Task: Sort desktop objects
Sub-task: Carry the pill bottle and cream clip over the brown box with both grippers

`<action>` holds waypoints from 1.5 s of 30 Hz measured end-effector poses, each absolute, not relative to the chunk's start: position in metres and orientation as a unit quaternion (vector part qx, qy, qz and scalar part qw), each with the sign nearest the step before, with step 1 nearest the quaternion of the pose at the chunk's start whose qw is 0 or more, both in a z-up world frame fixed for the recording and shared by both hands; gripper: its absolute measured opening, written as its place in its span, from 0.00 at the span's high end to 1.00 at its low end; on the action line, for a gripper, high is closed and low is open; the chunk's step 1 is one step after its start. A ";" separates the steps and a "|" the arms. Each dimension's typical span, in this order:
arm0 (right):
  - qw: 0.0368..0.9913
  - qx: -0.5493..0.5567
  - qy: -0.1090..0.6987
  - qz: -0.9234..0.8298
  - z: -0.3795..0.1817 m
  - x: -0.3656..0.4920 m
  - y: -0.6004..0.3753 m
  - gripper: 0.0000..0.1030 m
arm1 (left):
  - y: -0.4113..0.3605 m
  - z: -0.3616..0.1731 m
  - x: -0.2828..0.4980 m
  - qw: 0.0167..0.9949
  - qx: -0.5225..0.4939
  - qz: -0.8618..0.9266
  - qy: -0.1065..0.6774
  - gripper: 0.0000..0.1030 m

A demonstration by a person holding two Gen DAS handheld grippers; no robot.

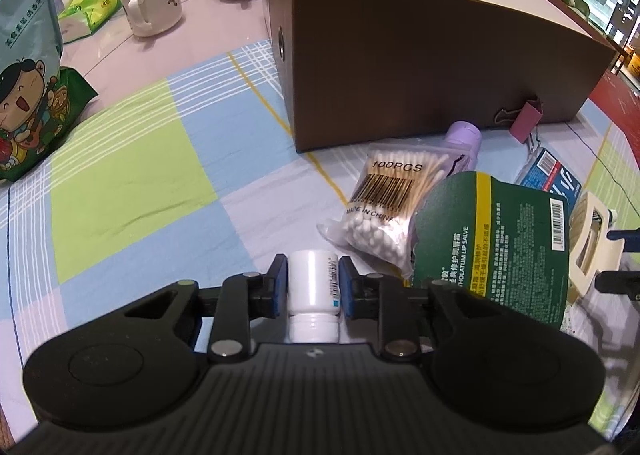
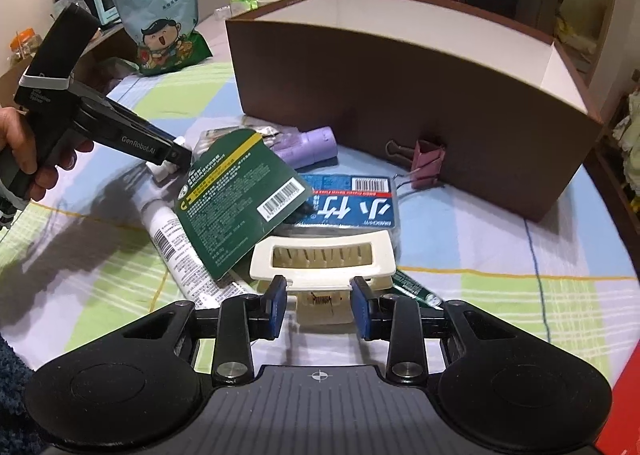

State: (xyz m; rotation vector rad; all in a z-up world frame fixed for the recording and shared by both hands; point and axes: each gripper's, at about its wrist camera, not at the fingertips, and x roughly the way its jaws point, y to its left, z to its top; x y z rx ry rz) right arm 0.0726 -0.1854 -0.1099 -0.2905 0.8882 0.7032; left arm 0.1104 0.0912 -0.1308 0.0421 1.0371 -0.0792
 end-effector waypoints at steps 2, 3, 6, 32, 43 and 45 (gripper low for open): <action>0.835 -0.139 0.416 0.333 -0.106 0.072 -0.187 0.67 | 0.092 -0.130 0.108 0.866 0.013 -0.041 0.498 0.78; 0.836 -0.139 0.413 0.333 -0.104 0.072 -0.187 0.67 | 0.093 -0.129 0.107 0.866 0.009 -0.043 0.498 0.78; 0.840 -0.136 0.406 0.333 -0.097 0.073 -0.190 0.67 | 0.094 -0.125 0.101 0.866 0.006 -0.043 0.497 0.78; 0.888 -0.085 0.286 0.349 0.000 0.099 -0.227 0.67 | 0.041 -0.011 0.107 0.908 0.030 -0.064 0.412 0.78; 0.901 -0.074 0.244 0.352 0.032 0.134 -0.242 0.67 | 0.015 0.012 0.138 0.918 0.047 -0.057 0.390 0.78; 0.902 -0.071 0.239 0.352 0.035 0.143 -0.243 0.67 | 0.010 0.016 0.145 0.920 0.050 -0.055 0.386 0.78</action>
